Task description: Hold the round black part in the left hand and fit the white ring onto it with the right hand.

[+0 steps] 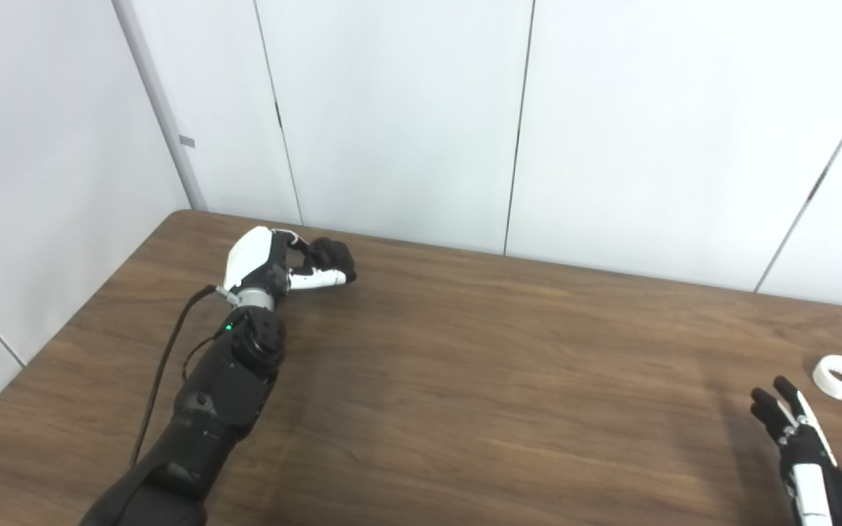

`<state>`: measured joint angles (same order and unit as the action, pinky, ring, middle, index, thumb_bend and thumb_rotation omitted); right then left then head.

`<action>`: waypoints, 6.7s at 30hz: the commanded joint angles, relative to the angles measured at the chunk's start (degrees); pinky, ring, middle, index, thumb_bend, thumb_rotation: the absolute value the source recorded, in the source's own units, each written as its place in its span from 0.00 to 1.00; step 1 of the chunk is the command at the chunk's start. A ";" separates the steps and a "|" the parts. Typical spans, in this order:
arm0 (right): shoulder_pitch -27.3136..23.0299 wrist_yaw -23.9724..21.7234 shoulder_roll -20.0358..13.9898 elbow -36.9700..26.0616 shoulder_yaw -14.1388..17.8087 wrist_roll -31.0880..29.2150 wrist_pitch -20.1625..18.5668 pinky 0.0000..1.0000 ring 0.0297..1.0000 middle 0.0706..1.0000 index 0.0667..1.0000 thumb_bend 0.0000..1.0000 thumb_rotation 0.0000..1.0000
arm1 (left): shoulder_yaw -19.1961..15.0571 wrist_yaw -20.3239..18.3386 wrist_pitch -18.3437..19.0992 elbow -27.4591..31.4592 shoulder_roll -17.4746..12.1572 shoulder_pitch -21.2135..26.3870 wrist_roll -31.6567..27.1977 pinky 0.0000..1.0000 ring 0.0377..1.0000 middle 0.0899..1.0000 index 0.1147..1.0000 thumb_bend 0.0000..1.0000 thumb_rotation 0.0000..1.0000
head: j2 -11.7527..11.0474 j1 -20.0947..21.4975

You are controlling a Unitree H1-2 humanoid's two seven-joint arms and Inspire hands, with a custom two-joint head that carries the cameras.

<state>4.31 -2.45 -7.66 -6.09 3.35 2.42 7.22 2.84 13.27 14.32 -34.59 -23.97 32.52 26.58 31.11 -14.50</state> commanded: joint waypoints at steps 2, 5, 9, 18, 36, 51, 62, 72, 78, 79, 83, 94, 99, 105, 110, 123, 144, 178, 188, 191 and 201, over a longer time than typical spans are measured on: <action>2.14 -0.08 0.97 1.46 -0.30 -1.42 0.50 1.00 0.92 0.89 0.94 0.58 1.00 | -0.57 1.66 -1.47 1.18 -1.25 1.78 -0.06 1.00 0.90 0.75 0.42 0.52 0.05 | 0.07 -0.01; 2.31 0.42 0.79 1.28 -0.40 -0.24 0.47 1.00 0.92 0.89 0.94 0.59 1.00 | -0.51 1.68 -1.38 1.57 -1.33 1.56 0.10 1.00 0.90 0.74 0.42 0.52 0.05 | 0.27 -0.13; 2.30 0.25 0.77 1.24 -0.36 -0.46 0.49 0.99 0.91 0.89 0.94 0.59 1.00 | -0.08 1.49 -1.13 3.11 -1.75 0.94 0.84 1.00 0.90 0.74 0.42 0.52 0.05 | 0.31 -0.15; 2.22 0.05 0.94 0.62 -0.74 -0.22 -0.35 1.00 0.92 0.89 0.94 0.59 1.00 | 0.80 -0.70 -0.10 12.74 -2.13 -2.74 1.79 1.00 0.90 0.74 0.42 0.52 0.05 | 0.63 1.08; 2.02 0.63 2.69 -0.94 -0.86 0.78 -2.43 1.00 0.93 0.90 0.95 0.61 1.00 | 8.23 -12.86 2.79 39.78 -0.11 -14.09 8.97 1.00 0.85 0.73 0.42 0.52 0.05 | 1.44 3.60; 1.52 2.04 5.11 -3.51 -1.90 4.24 -4.59 1.00 0.93 0.89 0.96 0.58 1.00 | 15.05 -19.79 1.90 52.09 5.36 -21.29 18.61 1.00 0.87 0.75 0.42 0.52 0.06 | 3.91 9.46; 0.95 3.77 7.30 -7.22 -3.92 6.20 -7.77 1.00 0.94 0.90 0.97 0.55 1.00 | 17.69 -18.31 -3.26 52.61 8.05 -26.12 24.27 1.00 0.84 0.73 0.42 0.52 0.06 | 6.15 13.97; 0.60 4.65 8.53 -9.57 -4.62 6.10 -9.85 1.00 0.93 0.90 0.97 0.54 1.00 | 17.86 -16.61 -6.60 49.53 10.19 -29.67 25.34 1.00 0.86 0.74 0.42 0.52 0.06 | 7.50 16.18; 0.76 4.89 8.86 -11.04 -4.82 6.81 -10.40 1.00 0.93 0.90 0.96 0.53 1.00 | 18.56 -17.21 -7.67 48.50 10.89 -32.18 25.73 1.00 0.88 0.77 0.42 0.52 0.05 | 8.68 17.05; 0.81 4.96 8.86 -11.17 -4.82 6.96 -10.42 1.00 0.92 0.90 0.96 0.53 1.00 | 18.62 -17.21 -7.78 48.45 10.95 -32.38 25.80 1.00 0.88 0.77 0.42 0.52 0.05 | 8.82 17.12; 1.01 4.75 8.90 -11.76 -4.70 6.60 -10.74 1.00 0.91 0.90 0.96 0.53 1.00 | 19.08 -16.54 -8.41 47.35 11.14 -33.17 26.18 1.00 0.88 0.78 0.42 0.52 0.06 | 9.31 17.46; 1.09 3.88 7.11 -12.54 -4.42 6.20 -11.24 0.97 0.93 0.90 0.91 0.48 1.00 | 19.02 -13.04 -9.71 43.58 12.13 -34.46 25.90 1.00 0.88 0.77 0.42 0.52 0.06 | 10.48 18.51; 0.67 5.39 6.22 -13.23 -4.72 11.48 -13.96 0.91 0.90 0.88 0.86 0.57 0.82 | 18.87 -12.23 -10.05 43.29 12.39 -34.83 25.68 1.00 0.89 0.77 0.42 0.52 0.06 | 10.82 19.45; -1.28 7.42 6.12 -13.73 -3.89 16.37 -15.43 0.86 0.85 0.83 0.78 0.67 0.40 | 18.69 -11.45 -10.71 42.89 12.37 -34.99 25.51 1.00 0.88 0.77 0.42 0.52 0.05 | 11.12 20.20; -4.30 9.38 4.34 -13.43 -3.25 23.99 -17.42 0.89 0.86 0.82 0.68 0.77 0.25 | 18.69 -11.16 -10.82 42.78 12.22 -35.16 25.76 1.00 0.87 0.76 0.42 0.52 0.05 | 11.40 21.27; -12.46 8.29 -2.31 -9.55 1.09 25.76 -21.78 0.82 0.84 0.82 0.64 0.87 0.20 | 17.48 -12.04 -10.71 43.63 11.46 -35.22 25.03 1.00 0.87 0.75 0.42 0.52 0.06 | 11.93 23.30; -23.19 7.91 -13.60 5.77 1.47 27.10 -24.06 0.96 0.94 0.91 0.70 0.88 0.21 | 15.92 -12.45 -11.86 43.50 10.52 -35.46 24.78 1.00 0.86 0.75 0.42 0.52 0.06 | 11.09 29.36; -33.07 5.45 -21.32 22.07 -5.33 30.29 -33.76 1.00 0.97 0.92 0.70 0.88 0.23 | 14.27 -14.37 -12.39 46.06 9.15 -37.13 23.60 1.00 0.86 0.74 0.42 0.52 0.05 | 10.83 32.73; -34.36 5.33 -21.14 24.27 -6.42 30.03 -33.38 1.00 0.97 0.91 0.67 0.90 0.24 | 14.24 -14.33 -12.48 46.01 9.33 -37.12 23.88 1.00 0.86 0.74 0.42 0.52 0.05 | 10.99 32.50; -34.78 4.62 -20.74 24.26 -6.57 30.05 -33.88 1.00 0.98 0.91 0.68 0.89 0.25 | 14.31 -14.32 -12.48 46.07 9.38 -37.19 23.97 1.00 0.86 0.74 0.42 0.52 0.05 | 11.08 32.33; -35.46 3.42 -20.20 24.70 -7.00 30.91 -34.10 1.00 0.99 0.92 0.69 0.87 0.26 | 14.47 -15.36 -11.64 47.04 9.62 -37.31 24.49 1.00 0.87 0.74 0.42 0.52 0.06 | 11.53 32.15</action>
<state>-28.34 0.62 -26.79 19.38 -3.99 32.10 -26.65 17.57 -0.86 1.55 12.06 -13.33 -3.83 50.04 42.62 17.58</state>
